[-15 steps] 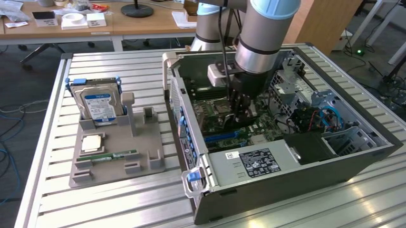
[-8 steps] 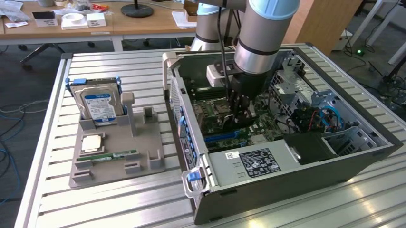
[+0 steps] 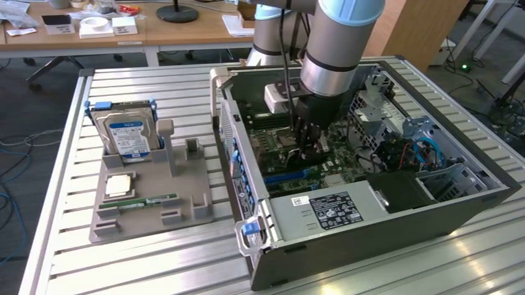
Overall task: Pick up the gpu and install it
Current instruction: 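Insert the gpu into the slot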
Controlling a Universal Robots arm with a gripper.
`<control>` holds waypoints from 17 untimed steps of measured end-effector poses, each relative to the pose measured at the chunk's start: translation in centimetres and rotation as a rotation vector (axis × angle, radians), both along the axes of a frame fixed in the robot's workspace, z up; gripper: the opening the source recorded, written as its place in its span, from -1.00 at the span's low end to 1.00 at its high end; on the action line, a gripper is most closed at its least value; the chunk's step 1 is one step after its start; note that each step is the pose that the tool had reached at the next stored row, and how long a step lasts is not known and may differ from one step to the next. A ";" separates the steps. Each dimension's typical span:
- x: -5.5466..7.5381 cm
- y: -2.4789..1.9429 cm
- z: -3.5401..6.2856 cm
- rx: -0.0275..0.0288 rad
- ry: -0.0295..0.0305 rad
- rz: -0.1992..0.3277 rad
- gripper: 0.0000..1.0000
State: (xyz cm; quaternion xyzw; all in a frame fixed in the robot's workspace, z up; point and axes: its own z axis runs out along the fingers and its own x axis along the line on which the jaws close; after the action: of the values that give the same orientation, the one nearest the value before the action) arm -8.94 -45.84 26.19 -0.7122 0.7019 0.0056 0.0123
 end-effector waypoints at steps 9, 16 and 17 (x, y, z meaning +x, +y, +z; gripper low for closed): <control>-0.4 -0.02 -0.53 0.0000 -0.0003 0.000 -0.47; -0.5 -0.02 -0.76 -0.0001 -0.0003 0.000 -0.47; -0.5 -0.01 -0.77 0.0000 -0.0005 0.000 -0.47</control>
State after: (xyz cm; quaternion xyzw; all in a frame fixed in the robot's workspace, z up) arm -9.45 -45.86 25.42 -0.7123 0.7017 0.0054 0.0124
